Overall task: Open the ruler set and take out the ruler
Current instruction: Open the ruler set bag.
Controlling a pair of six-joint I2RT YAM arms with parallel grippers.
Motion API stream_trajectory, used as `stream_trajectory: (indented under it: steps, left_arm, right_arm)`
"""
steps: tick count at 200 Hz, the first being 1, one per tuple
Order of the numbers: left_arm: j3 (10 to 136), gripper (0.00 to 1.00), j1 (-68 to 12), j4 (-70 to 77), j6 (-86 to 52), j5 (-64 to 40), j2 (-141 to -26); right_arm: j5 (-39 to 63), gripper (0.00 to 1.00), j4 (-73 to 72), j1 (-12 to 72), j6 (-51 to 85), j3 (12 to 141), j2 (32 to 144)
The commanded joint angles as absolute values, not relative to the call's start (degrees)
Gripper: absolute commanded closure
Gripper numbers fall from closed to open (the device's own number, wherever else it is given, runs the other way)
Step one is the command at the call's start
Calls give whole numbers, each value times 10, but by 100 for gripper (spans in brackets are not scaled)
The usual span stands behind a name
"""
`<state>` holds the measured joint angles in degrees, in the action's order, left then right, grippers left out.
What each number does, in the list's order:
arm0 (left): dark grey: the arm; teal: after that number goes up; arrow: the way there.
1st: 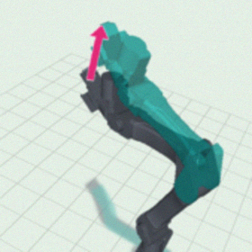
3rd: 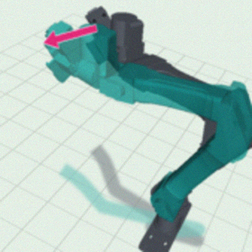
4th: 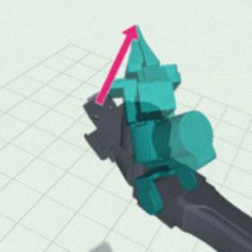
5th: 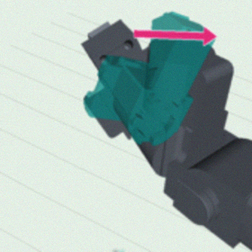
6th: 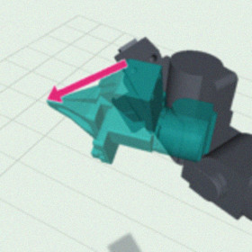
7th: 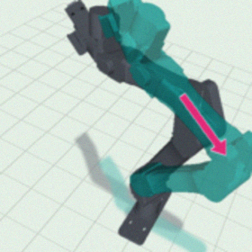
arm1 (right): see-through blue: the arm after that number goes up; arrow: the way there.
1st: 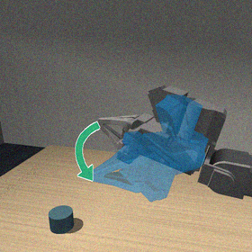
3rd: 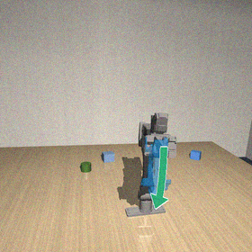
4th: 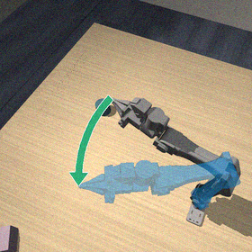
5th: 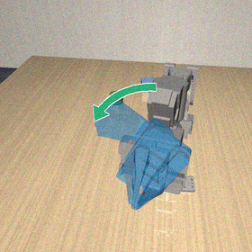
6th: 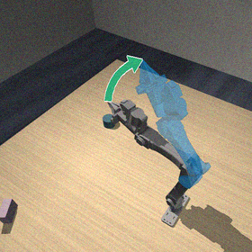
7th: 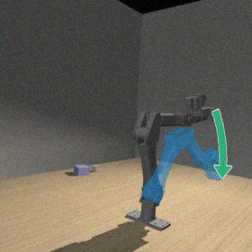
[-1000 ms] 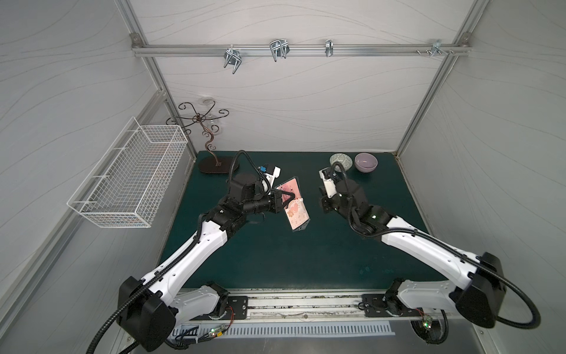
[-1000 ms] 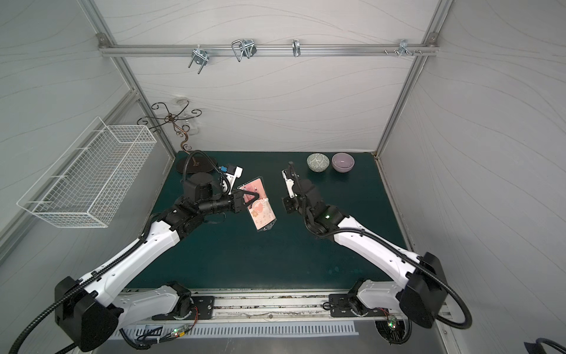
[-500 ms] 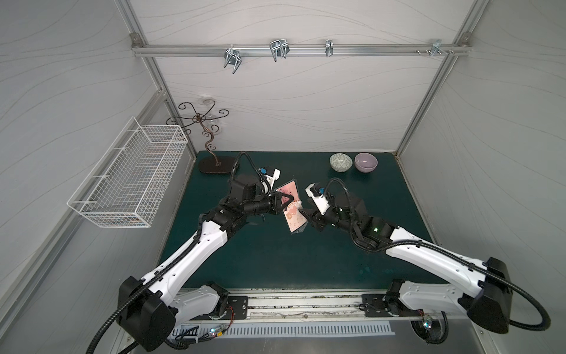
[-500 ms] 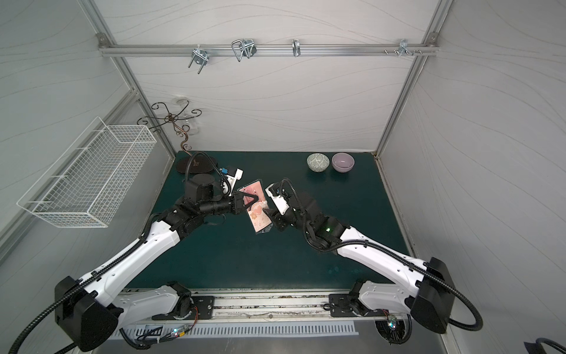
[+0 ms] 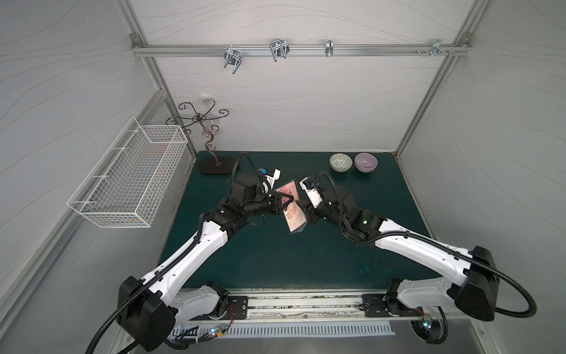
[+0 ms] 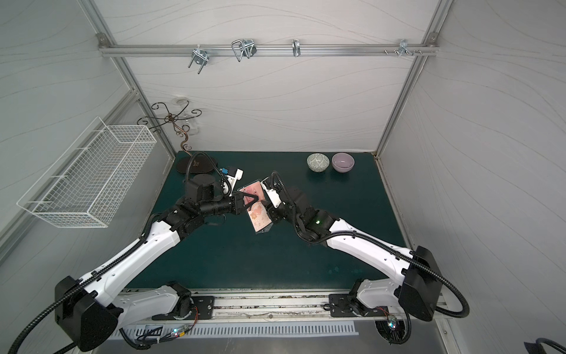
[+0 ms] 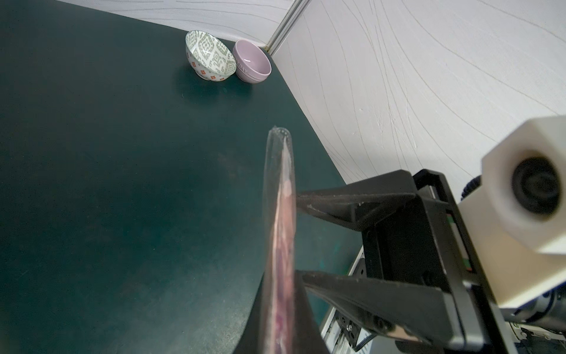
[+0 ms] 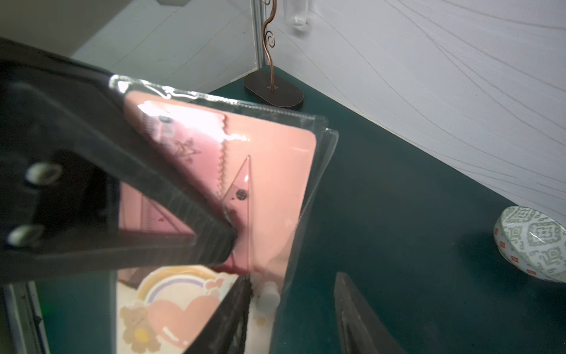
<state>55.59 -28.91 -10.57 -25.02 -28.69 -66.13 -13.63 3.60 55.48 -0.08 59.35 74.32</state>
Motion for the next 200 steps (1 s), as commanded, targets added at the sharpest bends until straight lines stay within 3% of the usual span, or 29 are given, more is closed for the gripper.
stream_trajectory:
  steps: [1, 52, 97, 143, 200]
  left_arm:
    - [583, 100, -294, -76, -240, -305, -645]
    - [583, 100, -294, -75, -236, -294, -641]
    - [584, 100, -294, -66, -237, -288, -643]
    - [584, 100, -294, -65, -237, -281, -638]
    - [582, 100, -294, -65, -237, -271, -635]
  right_arm:
    - [-166, 59, 63, 558, -9, 604, 756]
    - [-145, 61, 87, 559, 8, 619, 775]
    - [-149, 85, 109, 559, 44, 625, 788]
    - [-156, 100, 131, 548, 71, 636, 794]
    - [-141, 100, 142, 533, 94, 634, 798]
